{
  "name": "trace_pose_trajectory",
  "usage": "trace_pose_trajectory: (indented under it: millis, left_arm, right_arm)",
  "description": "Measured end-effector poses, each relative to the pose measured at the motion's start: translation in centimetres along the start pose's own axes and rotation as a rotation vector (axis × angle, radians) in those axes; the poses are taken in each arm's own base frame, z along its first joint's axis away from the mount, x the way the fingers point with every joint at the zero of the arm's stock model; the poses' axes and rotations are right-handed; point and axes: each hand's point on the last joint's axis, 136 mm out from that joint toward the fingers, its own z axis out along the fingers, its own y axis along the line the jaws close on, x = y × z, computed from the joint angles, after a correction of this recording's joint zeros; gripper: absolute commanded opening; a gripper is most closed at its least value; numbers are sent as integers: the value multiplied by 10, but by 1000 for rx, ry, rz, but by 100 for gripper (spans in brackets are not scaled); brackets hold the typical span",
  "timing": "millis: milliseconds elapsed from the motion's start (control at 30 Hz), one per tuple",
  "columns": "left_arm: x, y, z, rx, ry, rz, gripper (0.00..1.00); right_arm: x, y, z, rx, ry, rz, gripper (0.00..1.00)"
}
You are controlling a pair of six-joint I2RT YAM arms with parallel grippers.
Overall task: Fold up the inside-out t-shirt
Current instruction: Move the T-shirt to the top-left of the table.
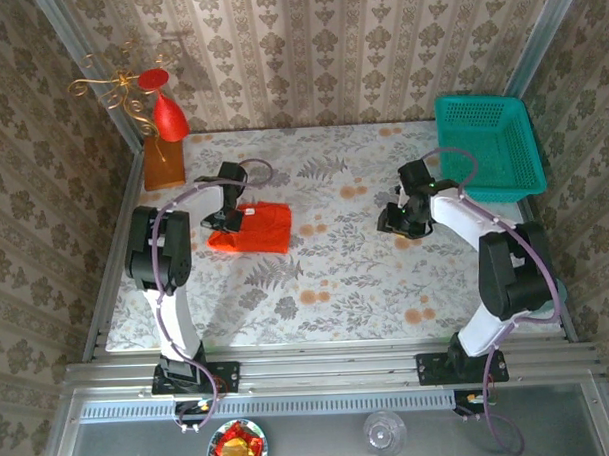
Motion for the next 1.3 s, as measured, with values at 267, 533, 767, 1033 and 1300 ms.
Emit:
trace_pose_trajectory:
  millis: [267, 533, 767, 1033, 1300]
  left_arm:
    - [8, 70, 18, -115, 48, -13, 0]
    - [22, 152, 29, -168, 66, -118, 0]
    - [14, 190, 41, -204, 49, -176, 2]
    - [7, 193, 70, -227, 88, -154, 2]
    - [4, 214, 74, -269, 88, -188, 11]
  right_arm:
    - [-1, 7, -15, -40, -22, -34, 42]
    - [2, 11, -15, -66, -3, -53, 42]
    - [4, 11, -16, -79, 8, -59, 42]
    - [6, 12, -23, -82, 0, -60, 42]
    - [7, 13, -30, -86, -9, -59, 42]
